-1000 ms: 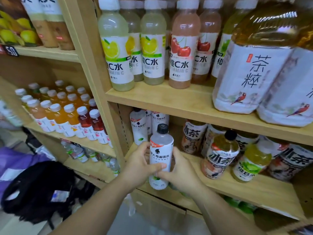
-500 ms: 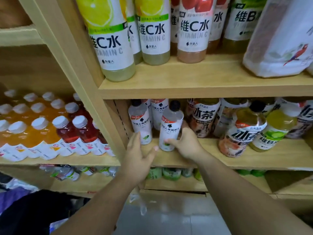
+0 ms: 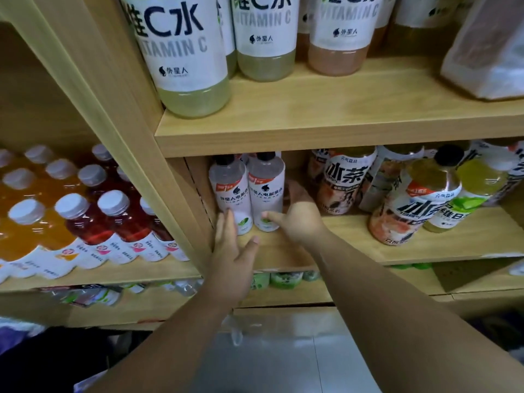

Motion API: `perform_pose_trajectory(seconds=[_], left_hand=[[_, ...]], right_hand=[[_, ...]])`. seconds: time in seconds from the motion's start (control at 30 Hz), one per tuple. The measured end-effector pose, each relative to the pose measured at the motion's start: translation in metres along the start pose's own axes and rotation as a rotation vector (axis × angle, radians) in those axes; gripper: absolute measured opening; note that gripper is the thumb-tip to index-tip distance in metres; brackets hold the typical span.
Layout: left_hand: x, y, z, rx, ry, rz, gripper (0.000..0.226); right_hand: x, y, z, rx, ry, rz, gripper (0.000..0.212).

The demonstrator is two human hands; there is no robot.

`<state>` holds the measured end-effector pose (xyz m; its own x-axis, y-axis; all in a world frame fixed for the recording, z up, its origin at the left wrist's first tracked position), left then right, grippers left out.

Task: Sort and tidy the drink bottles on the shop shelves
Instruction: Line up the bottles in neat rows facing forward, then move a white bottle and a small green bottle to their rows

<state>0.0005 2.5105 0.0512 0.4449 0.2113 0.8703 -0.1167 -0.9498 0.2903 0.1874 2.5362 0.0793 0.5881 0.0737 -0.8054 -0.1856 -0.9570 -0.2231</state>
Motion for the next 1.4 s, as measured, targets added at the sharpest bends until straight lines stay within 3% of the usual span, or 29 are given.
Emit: perform_pose_trajectory(seconds=[0.23,0.37,0.63,0.8,1.1,1.2,1.4], left_hand=[[0.004,0.007,-0.001,0.029,0.02,-0.012,0.098],[0.027,0.026,-0.007,0.095,-0.015,0.014,0.075],[0.128,0.098,0.012,0.23,0.017,0.234,0.021],[0.226,0.166,0.06,0.267,0.029,0.491,0.004],[0.424,0.29,0.065,0.353,0.22,0.955,0.012],[0.481,0.318,0.052,0.363,0.211,1.035,0.02],[0.582,0.321,0.032,0.458,0.115,1.074,0.009]], right_hand=[[-0.005,0.012,0.0,-0.053,0.091,0.041,0.067],[-0.016,0.037,-0.039,0.046,0.1,0.037,0.082],[-0.062,0.091,-0.179,0.139,-0.024,-0.188,0.032],[-0.093,0.118,-0.286,0.219,-0.092,-0.359,0.015],[-0.199,0.122,-0.467,0.413,-0.101,-0.735,0.013],[-0.245,0.118,-0.514,0.438,-0.067,-0.841,0.013],[-0.316,0.086,-0.577,0.517,-0.017,-0.926,0.018]])
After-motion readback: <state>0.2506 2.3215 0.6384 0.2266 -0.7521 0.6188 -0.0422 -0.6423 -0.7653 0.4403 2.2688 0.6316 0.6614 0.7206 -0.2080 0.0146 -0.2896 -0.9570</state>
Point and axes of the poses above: each hand's wrist, its own y-axis away from the middle knuckle, its own z-axis out of the palm, x = y × z, the point moved 8 cm from there along -y, towards the middle knuckle, and after that the axes turned 13 degrees about -z, right-handed, at the moved point
